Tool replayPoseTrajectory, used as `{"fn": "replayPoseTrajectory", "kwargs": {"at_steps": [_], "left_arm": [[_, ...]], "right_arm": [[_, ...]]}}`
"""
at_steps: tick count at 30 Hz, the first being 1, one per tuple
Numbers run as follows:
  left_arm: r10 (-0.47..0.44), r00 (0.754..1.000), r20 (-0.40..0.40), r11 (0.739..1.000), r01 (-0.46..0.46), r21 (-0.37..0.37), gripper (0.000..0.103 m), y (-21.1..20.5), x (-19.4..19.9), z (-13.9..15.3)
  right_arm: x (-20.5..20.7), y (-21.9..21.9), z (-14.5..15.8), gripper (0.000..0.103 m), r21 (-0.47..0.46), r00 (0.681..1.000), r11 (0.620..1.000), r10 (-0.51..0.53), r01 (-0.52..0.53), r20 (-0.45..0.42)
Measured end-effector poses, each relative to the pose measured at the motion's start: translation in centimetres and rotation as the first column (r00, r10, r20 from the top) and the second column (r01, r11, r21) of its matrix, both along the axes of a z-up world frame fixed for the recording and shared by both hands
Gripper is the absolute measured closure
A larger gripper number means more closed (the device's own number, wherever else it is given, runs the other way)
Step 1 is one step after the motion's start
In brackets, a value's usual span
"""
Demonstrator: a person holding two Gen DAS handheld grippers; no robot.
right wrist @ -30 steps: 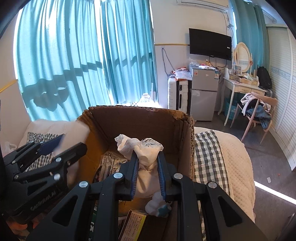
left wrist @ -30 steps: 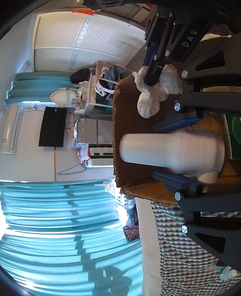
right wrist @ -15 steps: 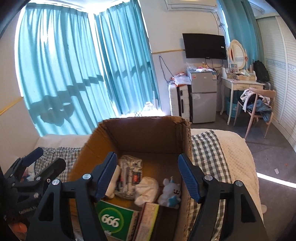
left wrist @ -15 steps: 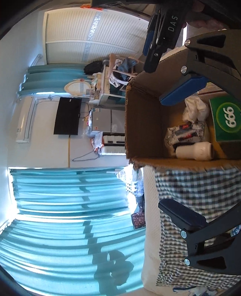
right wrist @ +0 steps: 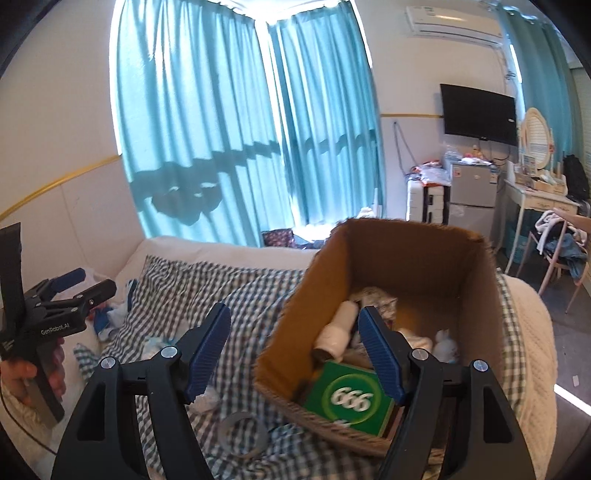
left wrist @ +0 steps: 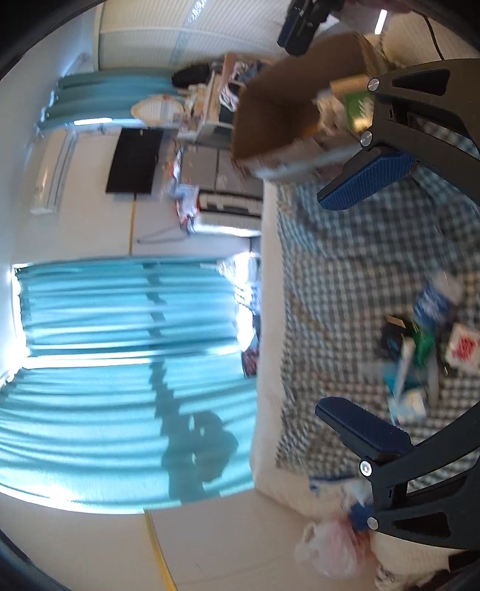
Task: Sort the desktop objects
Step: 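Move both tools back over the items on the bed, then grasp the red-white sachet with the left tool while the right tool grasps the tape roll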
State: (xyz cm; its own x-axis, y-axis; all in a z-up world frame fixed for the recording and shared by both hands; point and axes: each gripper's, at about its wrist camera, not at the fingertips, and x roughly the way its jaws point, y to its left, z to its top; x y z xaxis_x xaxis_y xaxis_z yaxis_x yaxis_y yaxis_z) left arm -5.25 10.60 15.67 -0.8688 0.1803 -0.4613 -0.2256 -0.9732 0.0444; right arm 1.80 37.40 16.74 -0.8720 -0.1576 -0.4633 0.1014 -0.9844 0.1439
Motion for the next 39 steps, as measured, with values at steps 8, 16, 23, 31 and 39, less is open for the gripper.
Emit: {"fn": "replayPoseTrajectory", "kwargs": {"at_steps": [8, 16, 23, 31, 39], "left_arm": [[0.099, 0.992, 0.076, 0.994, -0.096, -0.043, 0.000, -7.0, 1.9, -10.1], [0.085, 0.967, 0.242, 0.996, -0.085, -0.008, 0.000, -9.0, 0.1, -20.9], [0.050, 0.941, 0.336, 0.998, -0.062, 0.024, 0.000, -8.4, -1.2, -25.6], [0.027, 0.920, 0.391, 0.999, -0.038, 0.022, 0.000, -7.4, -2.3, -27.7], [-0.031, 0.913, 0.406, 0.999, 0.024, 0.021, 0.014, -6.7, -3.0, -28.1]], "right_arm": [[-2.0, -6.3, -5.2, 0.031, 0.031, 0.990, 0.994, 0.101, -0.105, 0.100], [-3.0, -10.2, -8.7, 0.031, 0.119, 0.975, 0.975, 0.173, -0.190, 0.140], [-3.9, -14.2, -14.7, 0.031, 0.199, 0.931, 0.941, 0.207, -0.273, 0.301], [-5.0, -15.3, -20.5, 0.031, 0.235, 0.880, 0.928, 0.162, -0.290, 0.447], [-6.4, -14.0, -23.2, 0.031, 0.228, 0.839, 0.937, 0.107, -0.265, 0.534]]}}
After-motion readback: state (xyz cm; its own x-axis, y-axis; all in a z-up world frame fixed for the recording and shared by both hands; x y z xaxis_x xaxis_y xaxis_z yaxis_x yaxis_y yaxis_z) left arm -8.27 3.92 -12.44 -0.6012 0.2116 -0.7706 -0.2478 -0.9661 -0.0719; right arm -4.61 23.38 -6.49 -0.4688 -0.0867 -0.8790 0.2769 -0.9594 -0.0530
